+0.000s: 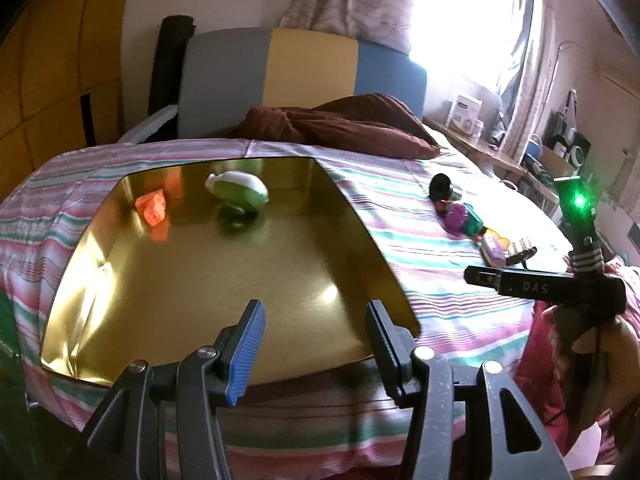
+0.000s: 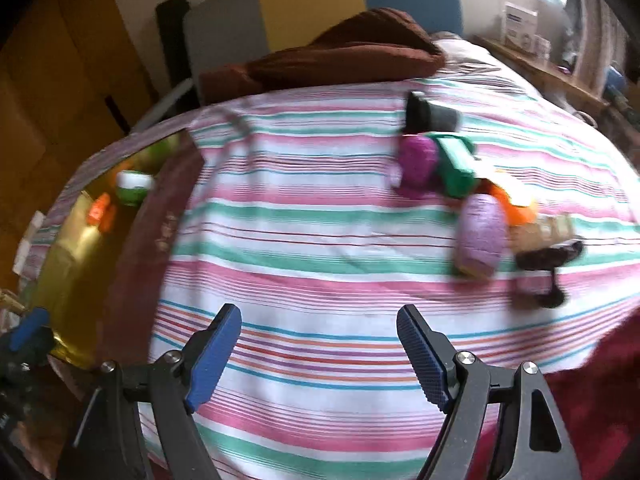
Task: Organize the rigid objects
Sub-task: 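Move both tools back toward the toy pile, then grasp the brown pegged toy with the right tool while the left tool approaches the purple egg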
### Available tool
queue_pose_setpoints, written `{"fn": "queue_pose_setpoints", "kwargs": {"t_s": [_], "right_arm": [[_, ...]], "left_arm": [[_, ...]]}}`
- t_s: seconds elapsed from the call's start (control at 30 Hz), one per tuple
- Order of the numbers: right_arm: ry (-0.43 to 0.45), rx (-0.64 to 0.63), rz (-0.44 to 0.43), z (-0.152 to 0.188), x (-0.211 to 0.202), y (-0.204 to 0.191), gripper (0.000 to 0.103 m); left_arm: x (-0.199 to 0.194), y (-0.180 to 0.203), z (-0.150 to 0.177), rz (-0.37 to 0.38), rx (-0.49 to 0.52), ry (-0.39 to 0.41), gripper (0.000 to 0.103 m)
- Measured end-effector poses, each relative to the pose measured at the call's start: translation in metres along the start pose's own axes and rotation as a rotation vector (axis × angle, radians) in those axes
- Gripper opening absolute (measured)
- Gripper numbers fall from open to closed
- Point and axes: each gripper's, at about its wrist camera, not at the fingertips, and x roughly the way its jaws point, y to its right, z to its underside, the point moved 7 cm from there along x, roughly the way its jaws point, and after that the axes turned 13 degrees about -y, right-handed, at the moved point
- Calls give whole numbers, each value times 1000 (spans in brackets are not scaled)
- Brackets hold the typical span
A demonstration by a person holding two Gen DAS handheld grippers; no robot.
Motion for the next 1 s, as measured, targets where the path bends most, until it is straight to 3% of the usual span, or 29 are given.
{"fn": "queue_pose_setpoints", "kwargs": {"t_s": [0.17,0.23,0.4,0.57,0.67,0.73,0.83,0.93,1.0], "right_arm": [[58,34,86,-10,-28,51,81],[76,56,127,-18,-39,74,90],[8,95,230,-30,-36,125,92],[-94,129,165,-34,-18,149,92],[-138,99,167,-39,-7,152,86],[-184,67,189,-40,2,154,70],[-239,106,92,-37,13,161,62],[-233,148,59,-36,16,167,47],[-208,158,69,-37,13,169,47]], "left_arm": [[-3,13,-2,13,13,7,52],[-2,19,-3,19,19,5,52],[0,37,-2,25,55,-8,52],[1,57,-3,29,100,-19,52],[2,66,-4,29,117,-28,52],[2,70,-5,29,129,-29,52],[3,77,-7,27,144,-35,52],[6,85,-8,29,158,-45,52],[9,92,-9,35,166,-56,52]]}}
